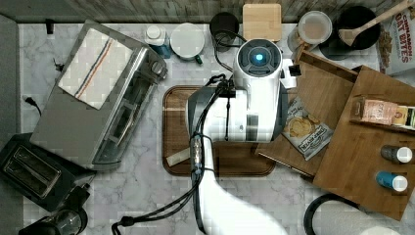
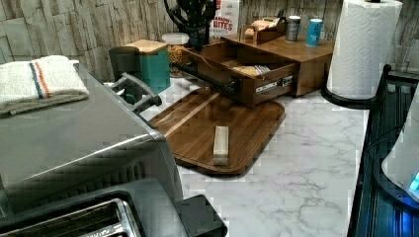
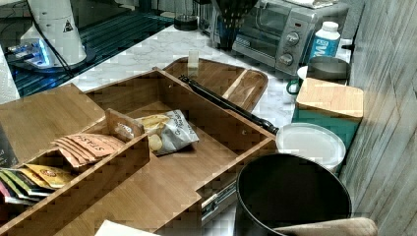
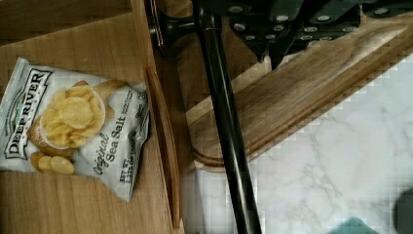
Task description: Close the drawer.
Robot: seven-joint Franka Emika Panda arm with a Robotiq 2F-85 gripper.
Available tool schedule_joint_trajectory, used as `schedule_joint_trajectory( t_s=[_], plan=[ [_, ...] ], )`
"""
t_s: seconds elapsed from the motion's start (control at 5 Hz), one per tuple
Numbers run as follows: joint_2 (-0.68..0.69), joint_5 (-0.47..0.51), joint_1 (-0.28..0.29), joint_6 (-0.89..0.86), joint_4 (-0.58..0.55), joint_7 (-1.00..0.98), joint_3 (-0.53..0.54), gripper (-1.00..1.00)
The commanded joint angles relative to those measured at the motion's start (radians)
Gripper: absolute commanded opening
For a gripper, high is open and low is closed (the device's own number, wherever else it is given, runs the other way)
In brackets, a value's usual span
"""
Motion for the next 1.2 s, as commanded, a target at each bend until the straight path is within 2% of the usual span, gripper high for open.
schedule_joint_trajectory(
  t_s=[0.2,0.4,0.6,0.8,1.0,1.2],
  plan=[
    [0.085,-0.023,0.031,0.074,0.170,0.044,0.013,-1.00],
    [0.124,-0.073,0.025,0.143,0.163,0.009,0.006,-1.00],
    [0.136,-0.085,-0.011,0.237,0.115,-0.029,0.020,-1.00],
    [0.181,-0.101,0.004,0.269,0.121,-0.016,-0.006,-1.00],
    [0.209,-0.047,-0.024,0.251,0.126,-0.041,-0.003,-1.00],
    [0.228,-0.038,-0.028,0.275,0.112,-0.032,-0.005,-1.00]
  ],
)
